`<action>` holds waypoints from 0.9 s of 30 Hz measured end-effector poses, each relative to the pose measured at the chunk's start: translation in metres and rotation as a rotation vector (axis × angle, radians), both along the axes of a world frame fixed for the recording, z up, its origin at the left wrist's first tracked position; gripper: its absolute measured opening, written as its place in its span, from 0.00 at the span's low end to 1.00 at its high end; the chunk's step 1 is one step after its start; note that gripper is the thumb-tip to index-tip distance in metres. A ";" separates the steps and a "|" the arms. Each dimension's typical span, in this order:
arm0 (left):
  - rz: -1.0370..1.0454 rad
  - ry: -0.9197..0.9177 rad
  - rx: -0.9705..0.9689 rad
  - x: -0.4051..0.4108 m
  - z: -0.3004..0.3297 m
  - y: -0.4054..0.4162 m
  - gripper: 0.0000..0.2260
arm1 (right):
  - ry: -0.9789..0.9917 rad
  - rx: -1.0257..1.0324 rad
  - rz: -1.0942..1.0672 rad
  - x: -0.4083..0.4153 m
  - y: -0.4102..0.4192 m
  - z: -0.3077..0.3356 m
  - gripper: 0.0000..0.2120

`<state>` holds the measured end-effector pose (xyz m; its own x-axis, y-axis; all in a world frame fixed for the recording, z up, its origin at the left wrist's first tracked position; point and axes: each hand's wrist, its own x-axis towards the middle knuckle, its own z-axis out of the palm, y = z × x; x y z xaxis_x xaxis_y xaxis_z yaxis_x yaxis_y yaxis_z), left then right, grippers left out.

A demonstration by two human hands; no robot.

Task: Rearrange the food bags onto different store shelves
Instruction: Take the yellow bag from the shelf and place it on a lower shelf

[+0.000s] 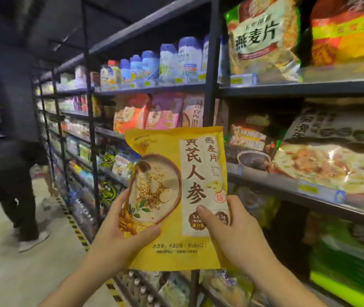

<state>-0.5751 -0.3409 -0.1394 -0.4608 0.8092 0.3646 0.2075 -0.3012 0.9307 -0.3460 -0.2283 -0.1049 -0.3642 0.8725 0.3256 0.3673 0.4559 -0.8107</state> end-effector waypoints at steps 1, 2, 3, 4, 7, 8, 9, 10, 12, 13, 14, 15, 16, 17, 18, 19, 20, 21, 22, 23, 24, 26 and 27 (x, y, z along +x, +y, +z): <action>0.020 0.001 -0.001 -0.013 -0.003 -0.004 0.42 | -0.008 -0.001 0.025 -0.016 0.000 -0.004 0.27; 0.039 0.003 0.001 -0.026 -0.007 -0.006 0.40 | -0.017 -0.001 0.049 -0.031 0.001 -0.007 0.28; 0.059 0.002 0.004 -0.037 -0.011 -0.007 0.39 | -0.025 -0.002 0.068 -0.045 0.003 -0.011 0.28; 0.079 -0.002 0.001 -0.049 -0.016 -0.007 0.40 | -0.031 -0.005 0.082 -0.059 0.006 -0.015 0.28; 0.103 -0.032 -0.016 -0.082 -0.030 0.002 0.44 | -0.045 -0.008 0.114 -0.097 0.019 -0.028 0.30; 0.106 -0.028 -0.017 -0.093 -0.034 0.007 0.44 | -0.049 -0.007 0.117 -0.109 0.025 -0.034 0.31; 0.105 -0.018 -0.021 -0.105 -0.038 0.014 0.45 | -0.047 -0.007 0.113 -0.120 0.032 -0.039 0.31; 0.097 -0.008 -0.029 -0.116 -0.041 0.022 0.45 | -0.042 -0.008 0.104 -0.130 0.040 -0.043 0.30; 0.071 0.014 -0.050 -0.139 -0.044 0.041 0.46 | -0.030 -0.012 0.080 -0.150 0.057 -0.049 0.29; 0.058 0.031 -0.060 -0.150 -0.044 0.052 0.46 | -0.022 -0.013 0.069 -0.160 0.066 -0.051 0.30; 0.041 0.051 -0.068 -0.162 -0.043 0.063 0.47 | -0.012 -0.016 0.057 -0.170 0.075 -0.051 0.31; 0.016 0.067 -0.073 -0.173 -0.042 0.076 0.49 | -0.001 -0.021 0.041 -0.179 0.084 -0.052 0.31; -0.010 0.079 -0.076 -0.184 -0.041 0.088 0.50 | 0.007 -0.023 0.023 -0.187 0.093 -0.053 0.30; -0.030 0.092 -0.080 -0.195 -0.042 0.101 0.50 | 0.013 -0.022 0.006 -0.195 0.101 -0.055 0.27; -0.049 0.109 -0.079 -0.201 -0.042 0.112 0.49 | 0.019 -0.021 -0.008 -0.198 0.108 -0.056 0.25; -0.076 0.125 -0.077 -0.209 -0.044 0.123 0.47 | 0.021 -0.025 -0.023 -0.203 0.114 -0.057 0.23; -0.105 0.134 -0.070 -0.220 -0.047 0.135 0.46 | 0.020 -0.029 -0.046 -0.211 0.121 -0.059 0.22; -0.134 0.134 -0.061 -0.230 -0.049 0.148 0.46 | 0.020 -0.031 -0.072 -0.217 0.126 -0.060 0.21; -0.171 0.126 -0.060 -0.240 -0.052 0.160 0.45 | 0.026 -0.034 -0.098 -0.224 0.131 -0.061 0.21; -0.209 0.123 -0.062 -0.249 -0.055 0.172 0.45 | 0.037 -0.042 -0.126 -0.230 0.136 -0.062 0.21; -0.247 0.128 -0.064 -0.256 -0.057 0.184 0.45 | 0.045 -0.048 -0.157 -0.235 0.139 -0.063 0.20; -0.316 0.141 -0.060 -0.270 -0.062 0.207 0.45 | 0.059 -0.054 -0.226 -0.246 0.144 -0.067 0.20; -0.349 0.142 -0.056 -0.277 -0.063 0.218 0.45 | 0.066 -0.053 -0.260 -0.252 0.146 -0.070 0.20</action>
<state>-0.8524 -0.1232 -0.2026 -0.1020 0.9292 0.3553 0.2291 -0.3256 0.9173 -0.5976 -0.0819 -0.1749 -0.1051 0.9505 0.2923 0.4124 0.3091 -0.8569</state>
